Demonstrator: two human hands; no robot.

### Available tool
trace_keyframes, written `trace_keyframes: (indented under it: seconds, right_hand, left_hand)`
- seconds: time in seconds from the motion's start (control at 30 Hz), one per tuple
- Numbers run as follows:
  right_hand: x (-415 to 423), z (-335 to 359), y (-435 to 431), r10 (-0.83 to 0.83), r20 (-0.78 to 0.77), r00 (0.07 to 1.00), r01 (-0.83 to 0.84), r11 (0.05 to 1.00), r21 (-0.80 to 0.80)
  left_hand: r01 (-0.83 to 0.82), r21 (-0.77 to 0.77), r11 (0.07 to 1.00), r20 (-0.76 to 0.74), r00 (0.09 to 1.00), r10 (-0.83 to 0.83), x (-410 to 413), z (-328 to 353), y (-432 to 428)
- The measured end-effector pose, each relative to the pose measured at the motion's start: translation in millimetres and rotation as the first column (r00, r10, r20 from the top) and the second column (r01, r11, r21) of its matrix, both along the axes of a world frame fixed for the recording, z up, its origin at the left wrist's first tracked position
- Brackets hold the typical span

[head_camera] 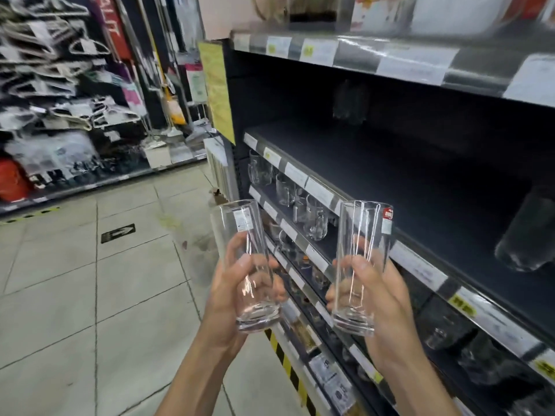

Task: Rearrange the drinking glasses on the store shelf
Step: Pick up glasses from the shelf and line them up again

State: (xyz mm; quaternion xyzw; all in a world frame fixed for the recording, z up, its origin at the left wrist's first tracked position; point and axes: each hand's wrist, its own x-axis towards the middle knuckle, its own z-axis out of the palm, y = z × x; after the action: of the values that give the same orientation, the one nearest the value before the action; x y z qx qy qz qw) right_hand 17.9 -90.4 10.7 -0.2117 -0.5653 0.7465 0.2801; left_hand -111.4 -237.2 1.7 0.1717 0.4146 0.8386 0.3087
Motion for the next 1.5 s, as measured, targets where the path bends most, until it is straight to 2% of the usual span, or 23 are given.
trace_keyframes:
  seconds: [0.27,0.4,0.57,0.7,0.8,0.9,1.03,1.17,1.3,1.37,1.5]
  right_hand:
    - [-75,10,38,-0.119,0.033,0.992,0.120,0.992,-0.024]
    - [-111,21,70,-0.205,0.023,0.978,0.204,0.978,0.035]
    - [-159,23,118,-0.277,0.003,0.961,0.276,0.958,0.084]
    - [-192,24,153,-0.337,-0.047,0.940,0.340,0.939,0.060]
    - [-206,24,172,-0.392,-0.024,0.920,0.392,0.916,0.085]
    - [-211,24,188,-0.469,-0.008,0.883,0.468,0.880,0.085]
    - [-214,25,205,-0.593,0.013,0.805,0.591,0.804,0.060]
    - [-215,22,213,-0.705,0.115,0.700,0.684,0.708,0.176]
    - [-220,16,214,-0.801,0.149,0.580,0.770,0.599,0.220]
    - [-221,12,215,-0.832,0.158,0.532,0.775,0.553,0.305]
    - [-223,7,217,-0.857,0.188,0.479,0.734,0.509,0.450]
  left_hand:
    - [0.088,0.000,0.996,-0.020,0.996,-0.088,-95,9,40]
    - [0.113,0.001,0.994,-0.044,0.993,-0.113,-139,15,77]
    - [0.160,-0.088,0.983,-0.079,0.983,-0.167,-196,15,134]
    - [0.199,-0.102,0.975,-0.148,0.966,-0.212,-234,17,182]
    - [0.253,-0.119,0.960,-0.186,0.944,-0.271,-254,19,212]
    - [0.330,-0.077,0.941,-0.169,0.926,-0.338,-269,19,241]
    - [0.406,-0.139,0.903,-0.201,0.881,-0.427,-283,19,276]
    - [0.445,-0.211,0.871,-0.220,0.846,-0.485,-291,19,312]
    - [0.436,-0.391,0.810,-0.351,0.743,-0.570,-306,17,342]
    - [0.406,-0.472,0.783,-0.411,0.684,-0.603,-317,13,358]
    - [0.445,-0.484,0.753,-0.535,0.531,-0.657,-330,13,385]
